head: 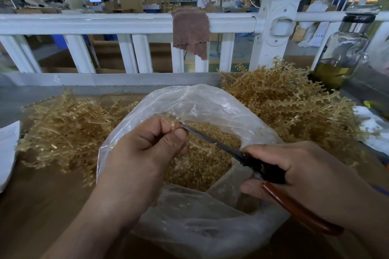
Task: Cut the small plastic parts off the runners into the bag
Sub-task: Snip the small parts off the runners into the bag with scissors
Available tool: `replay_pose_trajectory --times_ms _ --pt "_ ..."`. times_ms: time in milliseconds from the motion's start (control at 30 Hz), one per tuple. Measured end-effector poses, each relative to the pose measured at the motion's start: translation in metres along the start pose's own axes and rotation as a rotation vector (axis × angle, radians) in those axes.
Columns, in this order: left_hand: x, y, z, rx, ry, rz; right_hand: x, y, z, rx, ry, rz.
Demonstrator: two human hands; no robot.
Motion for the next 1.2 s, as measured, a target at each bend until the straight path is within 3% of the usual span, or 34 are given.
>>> replay_pose_trajectory --times_ms 900,1200 --pt "0.003 -0.003 0.0 -0.047 -0.072 0.092 -0.002 0.005 0.002 -0.054 0.045 -0.031" --pt "0.009 -0.002 0.01 -0.064 -0.024 0.118 -0.001 0.001 0.001 -0.076 0.038 -0.005"
Point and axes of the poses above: each hand's wrist, its own x-axis away from the middle knuckle, its own y-axis out of the palm, z = x × y, the point moved 7 cm from there along -x, towards the middle knuckle, and after that the axes turned 13 degrees about -y, right-handed, at the moved point
